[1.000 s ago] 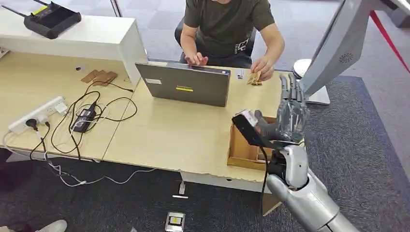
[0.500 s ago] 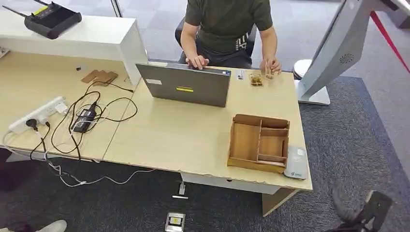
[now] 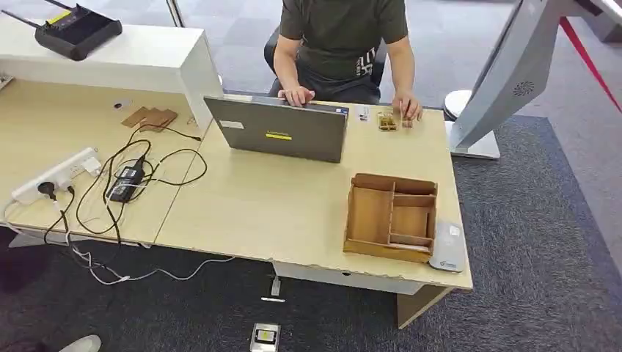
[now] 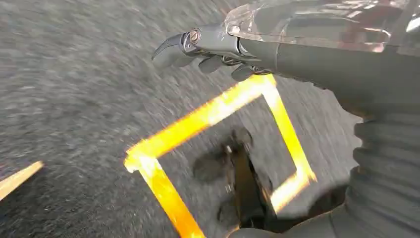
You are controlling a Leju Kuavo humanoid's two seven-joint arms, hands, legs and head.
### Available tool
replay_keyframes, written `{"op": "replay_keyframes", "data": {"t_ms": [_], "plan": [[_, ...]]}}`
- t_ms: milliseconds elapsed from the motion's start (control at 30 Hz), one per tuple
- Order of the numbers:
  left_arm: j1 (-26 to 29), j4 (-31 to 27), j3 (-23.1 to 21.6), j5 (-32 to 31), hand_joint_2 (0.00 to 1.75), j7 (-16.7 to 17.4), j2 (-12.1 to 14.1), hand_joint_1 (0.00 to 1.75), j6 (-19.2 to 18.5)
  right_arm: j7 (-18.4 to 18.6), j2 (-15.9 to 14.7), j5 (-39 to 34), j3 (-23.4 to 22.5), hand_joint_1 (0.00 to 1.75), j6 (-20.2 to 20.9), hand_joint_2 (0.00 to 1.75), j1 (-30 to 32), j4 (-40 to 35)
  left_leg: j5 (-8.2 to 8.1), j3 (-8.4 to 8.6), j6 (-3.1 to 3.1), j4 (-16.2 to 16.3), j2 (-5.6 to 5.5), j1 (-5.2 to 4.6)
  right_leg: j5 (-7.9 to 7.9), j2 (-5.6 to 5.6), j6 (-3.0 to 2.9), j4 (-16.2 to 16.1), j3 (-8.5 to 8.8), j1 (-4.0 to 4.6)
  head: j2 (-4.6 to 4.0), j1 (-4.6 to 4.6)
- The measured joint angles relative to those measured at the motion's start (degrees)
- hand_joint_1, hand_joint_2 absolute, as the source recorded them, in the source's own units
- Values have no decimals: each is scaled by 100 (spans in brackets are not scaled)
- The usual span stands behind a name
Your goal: Pass the card to the sensor for recognition and then transmit it.
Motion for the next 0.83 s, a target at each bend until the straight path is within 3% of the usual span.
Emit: {"op": "replay_keyframes", "data": {"t_ms": [100,200,267,467,567,667,833], "plan": [[-20,0,-22,0,175,0,13,0,-114,-393,-98,358,254,0,520,175,-74,103,0,8,1,1,3,-5,5,11,6,-2,0,-6,0,-7],[-75,0,-74,-33,175,11,13,0,-179,-291,-129,325,483,0,611,175,-142,278,0,18,1,3,1,-5,4,9,7,-4,10,-6,0,-2],[-83,0,-98,-68,175,70,13,0,-230,76,-129,145,664,0,583,175,-143,380,0,20,1,3,4,-3,4,10,6,-2,12,-6,0,-4],[-102,0,-118,-168,175,238,11,0,-284,1783,48,-455,955,0,530,175,-108,638,-4,20,-5,2,5,4,1,11,0,0,11,-4,0,-7],[-104,0,-122,-177,175,240,11,0,-284,2136,146,-545,1090,0,589,175,-104,706,-4,21,-5,2,5,5,0,11,0,1,11,-4,0,-4],[-104,0,-122,-144,175,94,11,0,-360,1753,175,-494,1246,0,570,175,-105,736,-4,21,-5,2,5,3,0,11,0,1,13,1,0,-7],[-97,0,-122,-168,175,-57,9,0,-382,520,26,8,1596,0,36,175,-123,756,-4,21,-5,2,5,-3,1,11,2,-1,16,-4,0,-2]]}}
